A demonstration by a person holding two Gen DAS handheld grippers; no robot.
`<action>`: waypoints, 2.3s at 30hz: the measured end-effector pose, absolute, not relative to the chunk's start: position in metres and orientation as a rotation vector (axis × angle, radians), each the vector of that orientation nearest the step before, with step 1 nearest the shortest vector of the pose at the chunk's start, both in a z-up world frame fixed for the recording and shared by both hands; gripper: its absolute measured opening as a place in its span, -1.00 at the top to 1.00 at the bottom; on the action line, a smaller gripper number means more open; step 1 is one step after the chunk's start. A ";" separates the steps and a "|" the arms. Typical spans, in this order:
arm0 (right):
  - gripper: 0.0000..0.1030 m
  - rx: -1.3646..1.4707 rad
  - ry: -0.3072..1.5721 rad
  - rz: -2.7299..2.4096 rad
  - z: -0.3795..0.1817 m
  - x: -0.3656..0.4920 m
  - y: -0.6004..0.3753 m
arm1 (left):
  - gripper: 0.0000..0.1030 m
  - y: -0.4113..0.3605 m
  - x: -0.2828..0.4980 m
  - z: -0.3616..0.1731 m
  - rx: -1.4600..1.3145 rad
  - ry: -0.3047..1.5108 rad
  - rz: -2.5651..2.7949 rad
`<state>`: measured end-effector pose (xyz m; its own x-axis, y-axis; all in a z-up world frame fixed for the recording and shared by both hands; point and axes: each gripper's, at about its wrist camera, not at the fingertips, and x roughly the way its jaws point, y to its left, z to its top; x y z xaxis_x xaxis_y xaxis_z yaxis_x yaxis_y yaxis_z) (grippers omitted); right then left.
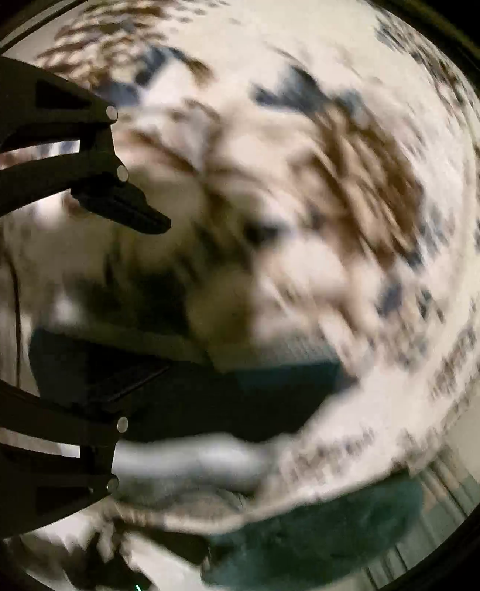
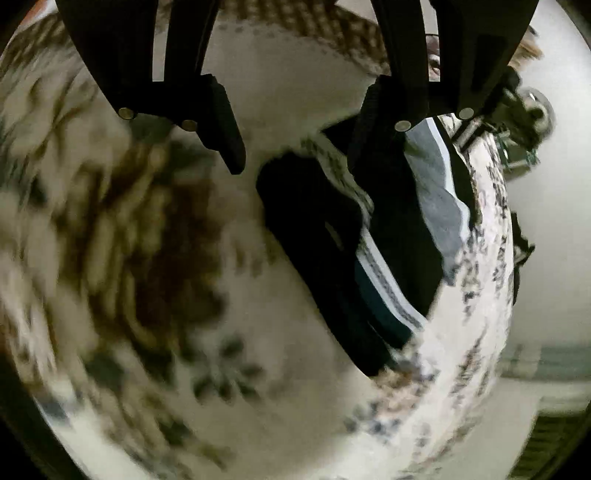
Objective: Fold small clothes
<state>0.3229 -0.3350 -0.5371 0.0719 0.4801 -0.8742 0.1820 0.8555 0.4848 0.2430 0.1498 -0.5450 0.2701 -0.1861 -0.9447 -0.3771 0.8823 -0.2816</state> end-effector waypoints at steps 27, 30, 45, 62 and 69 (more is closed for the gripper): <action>0.78 0.244 1.264 0.296 -0.518 0.452 -0.265 | -0.81 0.143 0.354 -0.546 -0.645 1.145 0.131; 0.78 0.230 1.279 0.297 -0.520 0.462 -0.259 | 0.51 0.130 0.396 -0.567 -0.607 1.206 0.044; 0.63 0.182 1.510 0.238 -0.581 0.506 -0.247 | 0.62 0.133 0.419 -0.567 -0.581 1.300 0.033; 0.64 0.653 1.693 0.320 -0.605 0.342 -0.318 | -0.13 0.119 0.327 -0.545 -0.664 1.302 0.023; 0.84 0.595 1.565 0.220 -0.557 0.331 -0.340 | -0.14 0.105 0.326 -0.548 -0.607 1.319 -0.008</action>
<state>0.3309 -0.3404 -0.5570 0.0212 0.4944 -0.8690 0.2359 0.8422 0.4849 0.3263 0.1047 -0.5484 0.2725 -0.3404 -0.8999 -0.3291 0.8459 -0.4197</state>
